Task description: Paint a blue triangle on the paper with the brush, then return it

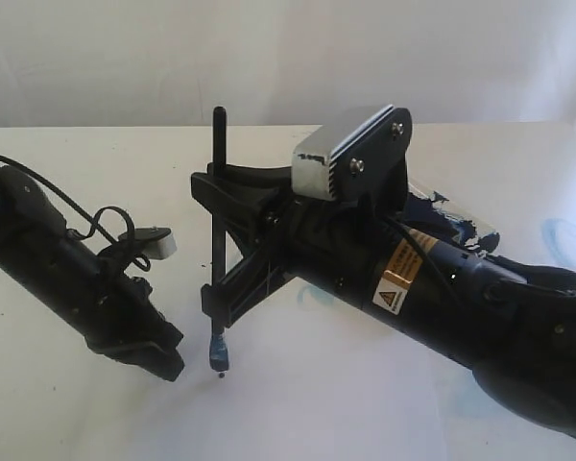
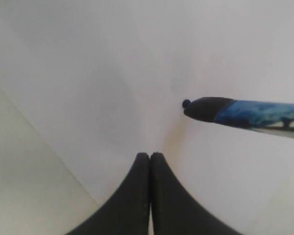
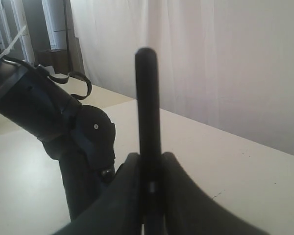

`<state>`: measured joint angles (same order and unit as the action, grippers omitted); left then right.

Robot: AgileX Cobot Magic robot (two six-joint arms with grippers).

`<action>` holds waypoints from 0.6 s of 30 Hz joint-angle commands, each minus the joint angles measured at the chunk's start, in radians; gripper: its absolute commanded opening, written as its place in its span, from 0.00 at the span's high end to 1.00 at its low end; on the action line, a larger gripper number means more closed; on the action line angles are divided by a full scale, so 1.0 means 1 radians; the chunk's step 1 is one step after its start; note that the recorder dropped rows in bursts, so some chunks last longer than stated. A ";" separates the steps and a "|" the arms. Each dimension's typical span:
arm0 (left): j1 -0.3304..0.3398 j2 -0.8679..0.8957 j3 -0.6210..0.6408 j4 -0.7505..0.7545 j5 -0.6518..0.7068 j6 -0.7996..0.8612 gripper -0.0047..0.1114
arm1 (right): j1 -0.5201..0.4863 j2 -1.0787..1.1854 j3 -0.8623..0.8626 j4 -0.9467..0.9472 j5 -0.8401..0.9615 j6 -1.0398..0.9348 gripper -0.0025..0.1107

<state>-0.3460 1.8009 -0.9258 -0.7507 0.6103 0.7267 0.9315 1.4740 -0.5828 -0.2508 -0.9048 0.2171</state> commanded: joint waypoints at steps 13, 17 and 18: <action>-0.005 0.003 0.028 0.025 -0.013 -0.017 0.96 | 0.005 0.000 -0.002 -0.009 -0.007 -0.012 0.98; -0.005 0.003 0.028 0.030 -0.016 -0.017 0.96 | 0.005 0.000 -0.002 -0.009 -0.008 -0.004 0.98; -0.005 0.003 0.028 0.032 -0.018 -0.017 0.96 | 0.005 0.000 -0.002 -0.009 -0.008 -0.004 0.98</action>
<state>-0.3460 1.8009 -0.9055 -0.7213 0.5836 0.7167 0.9315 1.4740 -0.5828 -0.2508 -0.9005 0.2153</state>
